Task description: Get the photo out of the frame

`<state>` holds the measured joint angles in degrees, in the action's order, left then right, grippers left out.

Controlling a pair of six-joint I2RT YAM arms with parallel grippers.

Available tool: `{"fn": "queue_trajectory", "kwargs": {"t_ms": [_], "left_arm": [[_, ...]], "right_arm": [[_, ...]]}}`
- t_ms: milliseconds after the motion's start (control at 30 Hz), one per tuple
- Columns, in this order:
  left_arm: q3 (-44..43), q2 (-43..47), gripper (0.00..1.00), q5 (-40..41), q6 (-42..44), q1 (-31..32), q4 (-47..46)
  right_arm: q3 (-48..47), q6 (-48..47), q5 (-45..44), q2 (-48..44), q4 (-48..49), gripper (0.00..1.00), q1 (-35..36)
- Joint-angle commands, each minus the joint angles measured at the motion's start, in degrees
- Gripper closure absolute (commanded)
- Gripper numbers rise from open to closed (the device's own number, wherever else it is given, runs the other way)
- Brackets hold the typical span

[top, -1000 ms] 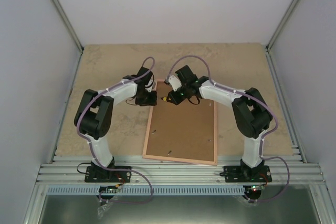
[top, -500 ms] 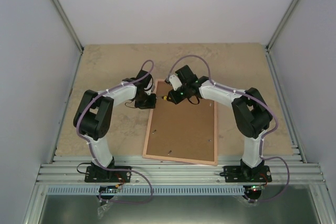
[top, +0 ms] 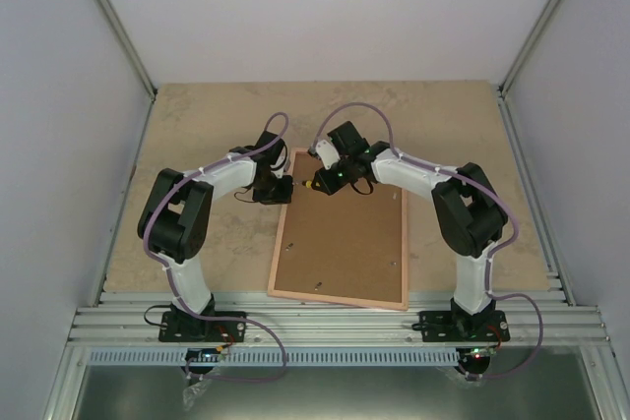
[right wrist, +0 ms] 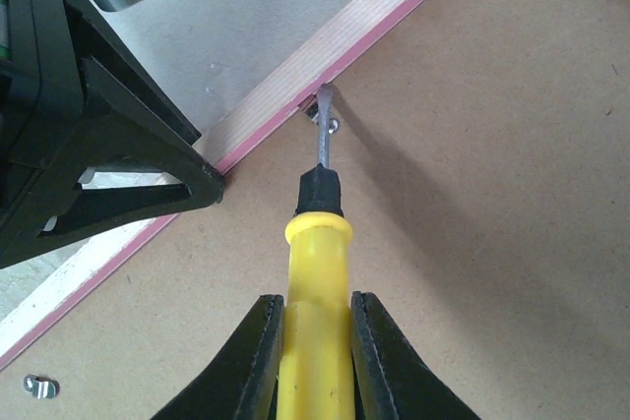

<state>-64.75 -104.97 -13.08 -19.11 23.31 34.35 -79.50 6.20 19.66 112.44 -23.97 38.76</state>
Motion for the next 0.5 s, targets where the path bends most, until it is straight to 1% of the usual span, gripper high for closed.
{"fn": "queue_trajectory", "kwargs": {"t_ms": [0, 300, 467], "left_arm": [[0.8, -0.2, 0.86, -0.6, 0.6, 0.3, -0.7], [1.0, -0.5, 0.87, 0.0, 0.6, 0.3, -0.9], [0.9, -0.6, 0.87, -0.2, 0.6, 0.3, -1.0]], "right_arm": [[-1.3, -2.8, 3.5, 2.2, -5.7, 1.00, 1.0], [1.7, -5.8, 6.7, 0.8, -9.2, 1.00, 1.7], [1.3, -7.8, 7.2, 1.0, -11.2, 1.00, 1.9]]}}
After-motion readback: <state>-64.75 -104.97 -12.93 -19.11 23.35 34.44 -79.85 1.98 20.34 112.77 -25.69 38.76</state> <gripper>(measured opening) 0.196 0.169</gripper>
